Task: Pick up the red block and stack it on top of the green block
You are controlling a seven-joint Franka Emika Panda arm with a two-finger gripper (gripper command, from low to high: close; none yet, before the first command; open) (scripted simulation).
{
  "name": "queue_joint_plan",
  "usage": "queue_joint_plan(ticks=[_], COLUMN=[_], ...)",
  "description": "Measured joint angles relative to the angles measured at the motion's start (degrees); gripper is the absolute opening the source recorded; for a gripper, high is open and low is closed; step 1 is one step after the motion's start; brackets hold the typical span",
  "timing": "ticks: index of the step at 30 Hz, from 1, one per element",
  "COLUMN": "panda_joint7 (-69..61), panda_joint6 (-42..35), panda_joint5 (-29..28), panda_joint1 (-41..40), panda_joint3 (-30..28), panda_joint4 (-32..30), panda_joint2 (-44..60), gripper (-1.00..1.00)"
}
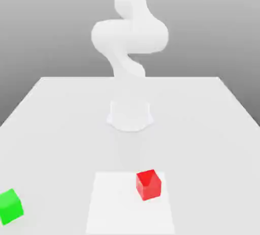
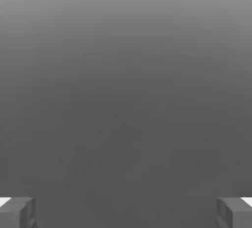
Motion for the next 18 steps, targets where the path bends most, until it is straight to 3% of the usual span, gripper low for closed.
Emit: queue_joint_plan(ticks=[11,18], panda_joint7=[-5.4,-11.1], panda_joint6=[14.6,23.6], panda_joint5=[-2.2,-0.2], panda_joint1=[2.4,4.7], panda_joint3=[1.0,1.2], panda_joint4=[-14.6,-23.7], panda_joint2=[23.9,38.4], gripper=[0.0,0.0])
